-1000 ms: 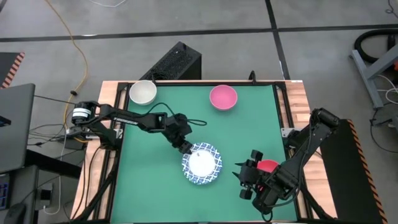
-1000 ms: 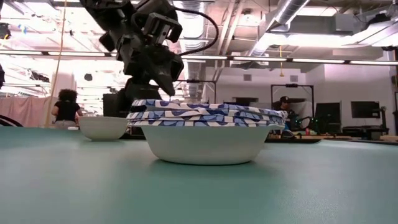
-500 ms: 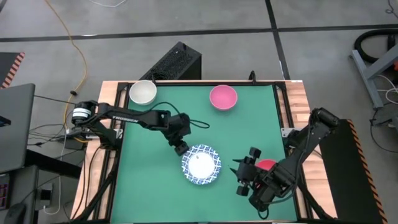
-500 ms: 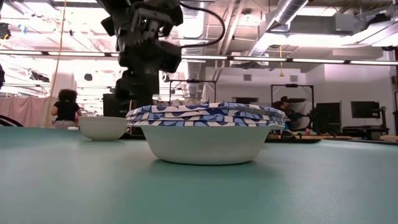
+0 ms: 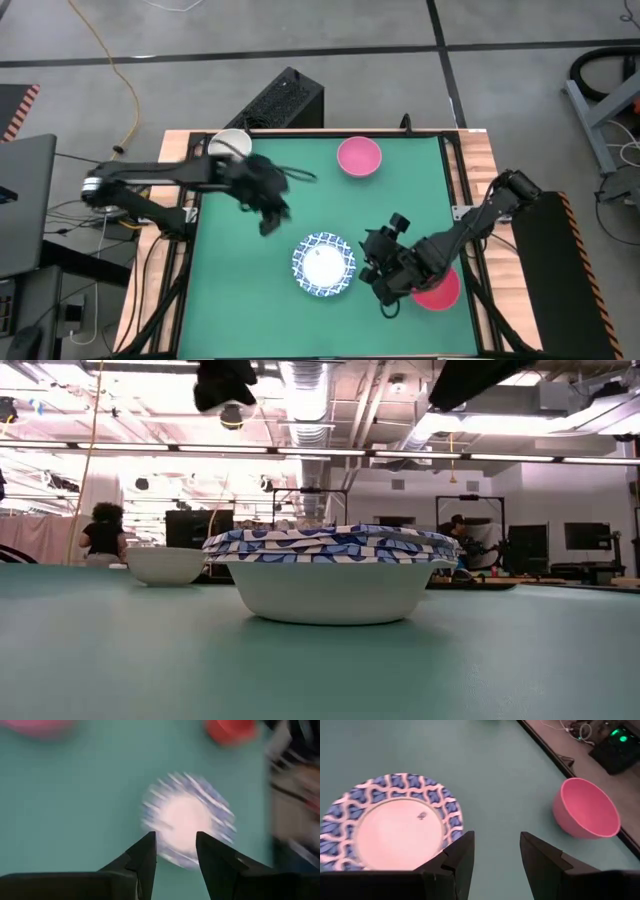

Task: Nest bowls inside each other
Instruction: Stack the pink bowl on top of the white with blue patterned bowl

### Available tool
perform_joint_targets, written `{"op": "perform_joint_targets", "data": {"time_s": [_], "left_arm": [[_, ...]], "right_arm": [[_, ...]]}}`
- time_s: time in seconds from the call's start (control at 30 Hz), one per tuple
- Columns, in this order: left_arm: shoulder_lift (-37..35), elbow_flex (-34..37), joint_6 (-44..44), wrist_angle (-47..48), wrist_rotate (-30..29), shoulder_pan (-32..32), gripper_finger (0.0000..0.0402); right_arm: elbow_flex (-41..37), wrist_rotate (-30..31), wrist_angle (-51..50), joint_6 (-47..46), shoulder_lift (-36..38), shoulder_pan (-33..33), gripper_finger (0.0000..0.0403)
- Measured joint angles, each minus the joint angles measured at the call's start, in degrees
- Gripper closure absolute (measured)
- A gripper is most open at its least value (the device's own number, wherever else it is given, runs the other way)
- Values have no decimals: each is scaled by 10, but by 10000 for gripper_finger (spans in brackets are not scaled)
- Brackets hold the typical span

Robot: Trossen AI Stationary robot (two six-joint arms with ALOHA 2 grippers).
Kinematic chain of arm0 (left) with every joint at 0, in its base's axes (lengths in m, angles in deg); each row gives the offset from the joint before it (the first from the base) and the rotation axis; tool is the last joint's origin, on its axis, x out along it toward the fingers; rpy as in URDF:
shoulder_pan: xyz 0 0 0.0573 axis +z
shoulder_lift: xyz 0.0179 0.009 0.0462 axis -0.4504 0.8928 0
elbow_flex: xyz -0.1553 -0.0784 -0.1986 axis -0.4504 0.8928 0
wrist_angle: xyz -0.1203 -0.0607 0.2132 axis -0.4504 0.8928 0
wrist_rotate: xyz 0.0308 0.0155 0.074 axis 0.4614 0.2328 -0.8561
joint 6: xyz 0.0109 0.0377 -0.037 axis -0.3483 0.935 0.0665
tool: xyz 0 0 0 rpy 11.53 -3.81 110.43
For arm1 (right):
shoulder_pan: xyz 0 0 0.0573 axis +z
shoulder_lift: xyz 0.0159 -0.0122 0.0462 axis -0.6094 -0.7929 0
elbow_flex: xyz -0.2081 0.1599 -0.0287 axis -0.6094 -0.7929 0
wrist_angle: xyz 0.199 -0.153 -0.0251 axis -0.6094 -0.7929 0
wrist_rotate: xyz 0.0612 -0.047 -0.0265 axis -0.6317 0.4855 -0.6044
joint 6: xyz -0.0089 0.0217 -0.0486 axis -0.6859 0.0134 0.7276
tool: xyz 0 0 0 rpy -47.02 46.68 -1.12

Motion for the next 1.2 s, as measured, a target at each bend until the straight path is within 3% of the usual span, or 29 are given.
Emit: {"op": "perform_joint_targets", "data": {"time_s": [0.17,0.23,0.3,0.53,0.73,0.83,0.93,1.2], "left_arm": [[-109,1,16,39,-252,1,274],[-137,7,15,51,-313,7,274],[-151,8,11,64,-335,20,274],[-127,8,26,107,-317,121,274],[-71,9,50,176,-222,236,274],[-64,9,79,181,-175,273,274],[-65,9,114,182,-158,295,274],[-49,43,140,178,-181,310,274]], "right_arm": [[0,-1,2,27,0,-26,223],[0,-1,2,30,0,-33,223],[0,-1,1,39,0,-38,223],[0,-1,0,80,0,-49,223],[0,-8,-15,157,0,-87,223],[0,-65,-16,227,1,-119,223],[0,-100,-17,269,1,-148,223],[0,-105,-83,285,1,-186,223]]}}
